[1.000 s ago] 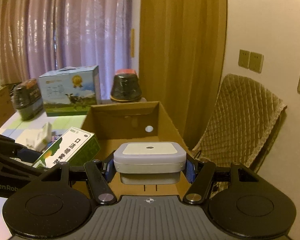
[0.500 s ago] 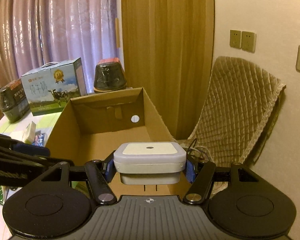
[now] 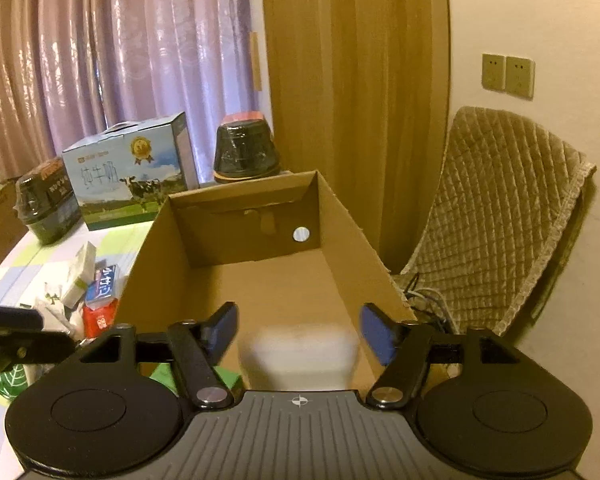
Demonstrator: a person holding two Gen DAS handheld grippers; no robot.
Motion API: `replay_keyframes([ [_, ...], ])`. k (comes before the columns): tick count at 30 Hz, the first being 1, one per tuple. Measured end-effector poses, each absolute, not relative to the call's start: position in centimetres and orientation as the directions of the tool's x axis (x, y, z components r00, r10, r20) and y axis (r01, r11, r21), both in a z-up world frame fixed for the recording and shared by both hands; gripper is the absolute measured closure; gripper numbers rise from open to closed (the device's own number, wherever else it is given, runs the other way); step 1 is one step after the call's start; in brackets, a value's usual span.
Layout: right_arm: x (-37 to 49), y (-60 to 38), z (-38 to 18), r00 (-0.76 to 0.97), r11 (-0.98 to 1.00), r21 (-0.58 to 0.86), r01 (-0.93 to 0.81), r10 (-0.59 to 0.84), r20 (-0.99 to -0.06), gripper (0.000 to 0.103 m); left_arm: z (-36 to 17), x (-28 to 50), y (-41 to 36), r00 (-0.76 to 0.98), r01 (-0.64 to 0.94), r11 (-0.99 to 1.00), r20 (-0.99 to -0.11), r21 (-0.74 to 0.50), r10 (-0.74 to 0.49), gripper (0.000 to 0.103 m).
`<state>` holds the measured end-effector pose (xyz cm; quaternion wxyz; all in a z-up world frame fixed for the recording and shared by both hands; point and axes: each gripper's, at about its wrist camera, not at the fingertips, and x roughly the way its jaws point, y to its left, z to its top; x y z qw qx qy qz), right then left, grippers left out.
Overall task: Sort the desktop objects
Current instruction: 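Open both tools to drop the spray box and container into the cardboard box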
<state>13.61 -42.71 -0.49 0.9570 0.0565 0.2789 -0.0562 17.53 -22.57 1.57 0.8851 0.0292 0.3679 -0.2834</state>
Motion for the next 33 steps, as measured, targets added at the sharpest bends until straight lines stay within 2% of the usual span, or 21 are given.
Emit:
replay_keyframes([
  [6, 12.1, -42.6, 0.7, 0.850, 0.982, 0.101, 0.161, -0.086, -0.520, 0.025, 1.1, 16.1, -20.6, 0.582, 0.502, 0.852, -0.672, -0.146, -0.458, 0.046],
  [14, 8.1, -39.4, 1.9, 0.861, 0.985, 0.113, 0.131, -0.057, -0.505, 0.014, 0.3, 13.5, -16.8, 0.592, 0.454, 0.879, -0.688, -0.145, -0.419, 0.040],
  [18, 6.0, -37.0, 2.6, 0.867, 0.983, 0.151, 0.108, -0.019, -0.498, 0.010, 0.3, 11.7, -14.2, 0.606, 0.430, 0.893, -0.689, -0.136, -0.396, 0.029],
  [26, 3.6, -31.2, 2.3, 0.842, 0.978, 0.207, 0.012, 0.102, -0.529, 0.002, 0.9, 8.6, -7.8, 0.651, 0.345, 0.933, -0.691, -0.100, -0.315, 0.017],
  [28, 3.3, -29.8, 2.0, 0.831, 0.977, 0.211, -0.013, 0.128, -0.542, 0.002, 0.9, 8.1, -6.1, 0.658, 0.320, 0.943, -0.694, -0.093, -0.291, 0.013],
  [33, 2.7, -27.1, 1.5, 0.802, 0.975, 0.212, -0.074, 0.184, -0.568, 0.002, 0.7, 7.3, -2.7, 0.662, 0.257, 0.962, -0.709, -0.093, -0.245, 0.009],
])
